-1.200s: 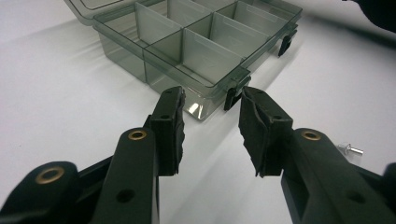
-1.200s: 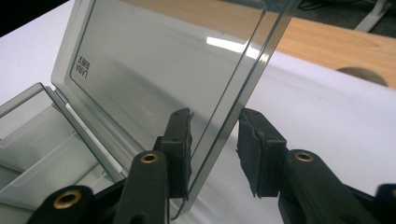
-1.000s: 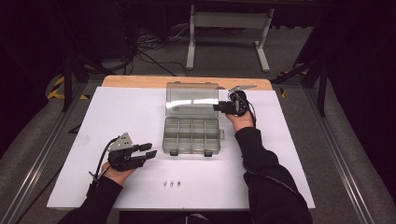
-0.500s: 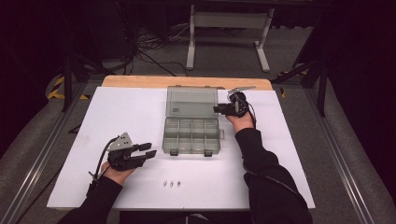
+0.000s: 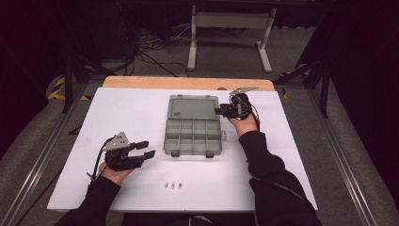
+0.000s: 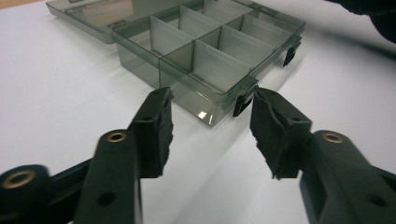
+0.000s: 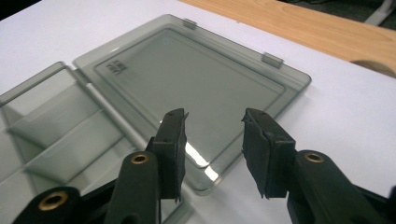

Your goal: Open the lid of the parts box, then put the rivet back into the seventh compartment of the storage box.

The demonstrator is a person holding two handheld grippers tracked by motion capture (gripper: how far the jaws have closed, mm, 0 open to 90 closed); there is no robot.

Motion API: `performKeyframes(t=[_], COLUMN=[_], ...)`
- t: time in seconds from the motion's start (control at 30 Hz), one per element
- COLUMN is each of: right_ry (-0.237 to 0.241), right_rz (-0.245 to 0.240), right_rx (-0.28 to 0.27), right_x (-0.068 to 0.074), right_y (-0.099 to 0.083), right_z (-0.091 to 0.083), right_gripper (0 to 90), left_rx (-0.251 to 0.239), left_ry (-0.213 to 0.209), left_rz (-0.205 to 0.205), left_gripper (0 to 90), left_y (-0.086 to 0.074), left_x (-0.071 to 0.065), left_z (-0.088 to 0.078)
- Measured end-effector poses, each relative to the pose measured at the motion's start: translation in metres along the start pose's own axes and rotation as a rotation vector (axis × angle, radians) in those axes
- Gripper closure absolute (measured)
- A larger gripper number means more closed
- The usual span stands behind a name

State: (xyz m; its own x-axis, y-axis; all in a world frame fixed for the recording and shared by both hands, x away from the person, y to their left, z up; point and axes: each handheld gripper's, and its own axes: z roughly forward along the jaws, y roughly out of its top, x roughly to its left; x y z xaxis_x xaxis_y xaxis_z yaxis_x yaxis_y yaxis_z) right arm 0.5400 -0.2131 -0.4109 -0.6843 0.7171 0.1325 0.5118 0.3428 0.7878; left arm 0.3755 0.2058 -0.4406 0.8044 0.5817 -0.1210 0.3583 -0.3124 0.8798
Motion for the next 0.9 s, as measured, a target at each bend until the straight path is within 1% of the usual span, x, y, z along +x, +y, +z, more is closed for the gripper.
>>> performKeyframes(t=[0.03,0.07,0.13,0.17,0.2,0.23,0.3,0.37,0.4,0.47,0.53,0.57,0.6,0.67,0.73,0.77,0.83,0.9], right_ry=[0.001,0.002,0.01,0.01,0.011,0.014,0.021,0.028,0.037,0.04,0.054,0.061,0.068,0.081,0.097,0.097,0.118,0.128], right_rz=[-0.009,-0.022,-0.052,-0.052,-0.062,-0.076,-0.098,-0.11,-0.116,-0.119,-0.135,-0.139,-0.143,-0.154,-0.169,-0.175,-0.182,-0.196], right_rx=[0.001,0.001,-0.007,-0.007,-0.009,-0.012,-0.023,-0.03,-0.036,-0.042,-0.055,-0.056,-0.058,-0.059,-0.051,-0.049,-0.032,-0.022], right_x=[0.003,0.007,0.015,0.015,0.019,0.023,0.032,0.039,0.043,0.045,0.053,0.056,0.058,0.064,0.07,0.072,0.078,0.083], right_y=[0.001,0.002,0.005,0.005,0.006,0.007,0.009,0.01,0.011,0.011,0.011,0.011,0.011,0.011,0.01,0.009,0.009,0.009], right_z=[-0.002,-0.004,-0.01,-0.01,-0.013,-0.016,-0.022,-0.027,-0.03,-0.031,-0.037,-0.039,-0.04,-0.043,-0.046,-0.047,-0.049,-0.052], right_gripper=[58.6,57.6,55.7,55.7,54.6,53.3,51.1,49.2,48.2,47.4,45.0,44.2,43.2,41.2,39.1,38.0,36.7,35.5], left_rx=[0.001,-0.012,-0.022,-0.022,-0.028,-0.041,-0.057,-0.062,-0.069,-0.074,-0.079,-0.083,-0.091,-0.096,-0.101,-0.104,-0.112,-0.112], left_ry=[0.008,0.005,0.002,0.002,0.004,-0.004,-0.006,-0.009,-0.012,-0.018,-0.019,-0.025,-0.02,-0.023,-0.019,-0.015,-0.011,-0.008], left_rz=[-0.004,-0.014,-0.019,-0.019,-0.017,-0.024,-0.026,-0.028,-0.021,-0.024,-0.014,-0.023,-0.018,-0.021,-0.032,-0.035,-0.043,-0.048], left_gripper=[45.3,43.6,39.6,36.0,36.0,33.5,29.0,25.1,23.4,21.8,16.5,14.5,12.9,10.8,10.3,10.0,8.9,8.0], left_y=[0.001,0.002,0.004,0.004,0.005,0.005,0.005,0.005,0.005,0.005,0.005,0.005,0.005,0.003,0.002,0.001,-0.001,-0.002], left_x=[0.001,0.002,0.004,0.004,0.005,0.005,0.005,0.005,0.004,0.003,0.002,0.001,0.001,0.001,0.001,0.002,0.003,0.003], left_z=[-0.002,-0.003,-0.006,-0.006,-0.008,-0.009,-0.011,-0.012,-0.013,-0.014,-0.016,-0.017,-0.018,-0.02,-0.023,-0.026,-0.028,-0.03])
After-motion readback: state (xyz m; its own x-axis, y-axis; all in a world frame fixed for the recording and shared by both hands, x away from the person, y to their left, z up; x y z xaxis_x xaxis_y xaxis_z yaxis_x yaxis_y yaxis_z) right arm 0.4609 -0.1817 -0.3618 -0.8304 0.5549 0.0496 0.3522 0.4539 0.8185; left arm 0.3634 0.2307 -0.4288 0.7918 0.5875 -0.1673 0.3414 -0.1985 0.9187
